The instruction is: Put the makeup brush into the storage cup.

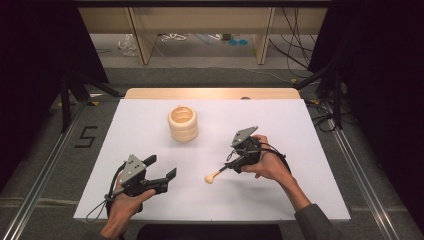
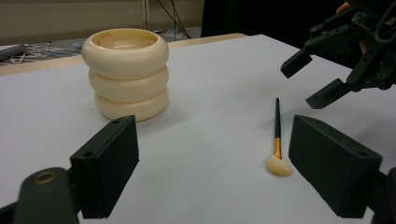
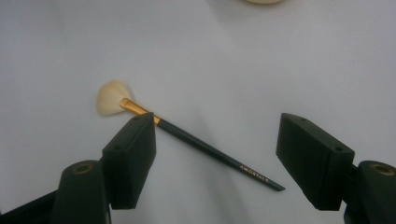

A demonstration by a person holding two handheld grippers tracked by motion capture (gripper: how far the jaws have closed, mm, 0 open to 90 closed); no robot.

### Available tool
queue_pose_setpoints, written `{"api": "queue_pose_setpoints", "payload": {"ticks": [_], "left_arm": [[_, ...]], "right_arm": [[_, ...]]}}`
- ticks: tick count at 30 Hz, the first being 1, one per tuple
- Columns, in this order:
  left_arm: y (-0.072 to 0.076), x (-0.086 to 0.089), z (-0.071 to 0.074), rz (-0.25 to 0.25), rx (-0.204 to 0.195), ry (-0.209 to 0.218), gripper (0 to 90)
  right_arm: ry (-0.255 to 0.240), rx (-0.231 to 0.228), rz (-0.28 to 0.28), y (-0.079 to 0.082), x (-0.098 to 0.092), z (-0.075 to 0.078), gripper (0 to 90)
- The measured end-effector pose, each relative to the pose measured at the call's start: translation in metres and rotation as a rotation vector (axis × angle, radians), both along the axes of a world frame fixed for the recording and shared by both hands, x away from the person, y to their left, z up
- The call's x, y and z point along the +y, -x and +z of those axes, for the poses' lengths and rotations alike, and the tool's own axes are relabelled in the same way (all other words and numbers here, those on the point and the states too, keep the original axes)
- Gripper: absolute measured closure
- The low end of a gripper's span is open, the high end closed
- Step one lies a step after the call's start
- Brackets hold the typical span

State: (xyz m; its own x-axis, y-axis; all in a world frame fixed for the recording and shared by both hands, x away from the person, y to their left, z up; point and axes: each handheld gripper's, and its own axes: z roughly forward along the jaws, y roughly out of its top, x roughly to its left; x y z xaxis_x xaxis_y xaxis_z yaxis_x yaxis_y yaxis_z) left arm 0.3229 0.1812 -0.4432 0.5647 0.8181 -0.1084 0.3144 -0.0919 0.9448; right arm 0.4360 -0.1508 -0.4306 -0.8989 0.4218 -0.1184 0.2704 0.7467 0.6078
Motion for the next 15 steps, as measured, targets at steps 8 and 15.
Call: {"api": "queue_pose_setpoints", "payload": {"ticks": [8,15], "left_arm": [[0.000,0.000,0.000,-0.004,-0.002,-0.004,15.9],[0.000,0.000,0.000,-0.006,-0.001,-0.003,15.9]], "right_arm": [[0.009,0.007,0.017,-0.005,0.005,0.002,30.5],[0.040,0.036,0.047,-0.010,0.011,-0.001,30.2]]}}
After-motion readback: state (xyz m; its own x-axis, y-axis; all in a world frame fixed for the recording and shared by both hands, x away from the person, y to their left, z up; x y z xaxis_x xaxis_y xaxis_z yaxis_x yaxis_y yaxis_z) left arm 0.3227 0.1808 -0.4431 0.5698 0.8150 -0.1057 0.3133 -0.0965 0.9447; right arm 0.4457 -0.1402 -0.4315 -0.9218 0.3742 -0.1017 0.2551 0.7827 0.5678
